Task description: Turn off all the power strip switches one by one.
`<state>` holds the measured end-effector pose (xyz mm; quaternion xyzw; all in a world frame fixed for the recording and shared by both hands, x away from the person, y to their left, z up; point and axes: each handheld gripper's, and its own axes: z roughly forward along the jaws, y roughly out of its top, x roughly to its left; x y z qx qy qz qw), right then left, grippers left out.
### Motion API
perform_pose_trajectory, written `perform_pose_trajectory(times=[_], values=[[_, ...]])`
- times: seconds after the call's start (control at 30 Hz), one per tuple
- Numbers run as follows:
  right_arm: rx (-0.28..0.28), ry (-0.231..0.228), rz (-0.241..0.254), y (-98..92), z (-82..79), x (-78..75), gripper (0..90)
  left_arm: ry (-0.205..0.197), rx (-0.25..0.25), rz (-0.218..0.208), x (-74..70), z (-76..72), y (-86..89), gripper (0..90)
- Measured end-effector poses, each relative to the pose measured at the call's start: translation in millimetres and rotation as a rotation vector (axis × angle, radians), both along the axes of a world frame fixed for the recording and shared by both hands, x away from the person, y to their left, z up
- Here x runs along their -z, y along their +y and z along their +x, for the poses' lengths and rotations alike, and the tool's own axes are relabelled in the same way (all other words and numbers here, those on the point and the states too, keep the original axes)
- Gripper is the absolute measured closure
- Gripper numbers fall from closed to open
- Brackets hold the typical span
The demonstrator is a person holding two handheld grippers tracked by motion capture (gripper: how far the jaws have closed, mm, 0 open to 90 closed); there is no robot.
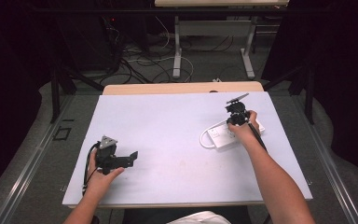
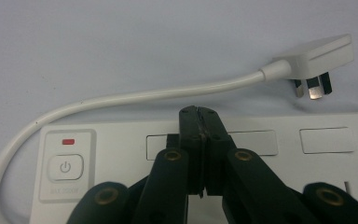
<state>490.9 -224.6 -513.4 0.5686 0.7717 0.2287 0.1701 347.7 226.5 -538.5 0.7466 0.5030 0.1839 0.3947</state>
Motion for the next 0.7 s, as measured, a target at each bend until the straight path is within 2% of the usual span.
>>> perform_pose_trajectory(times=[0.3, 0.7], values=[[-0.006, 0.003, -0.004, 0.1, -1.0, 0.1, 89.6, 0.0, 0.0, 0.0, -0.3, -0.2, 0.0, 1.0], [-0.012, -0.015, 0.001, -0.6, -2.3, 1.5, 89.7, 0.002, 0.006, 0.007, -0.3, -0.1, 0.5, 1.0]])
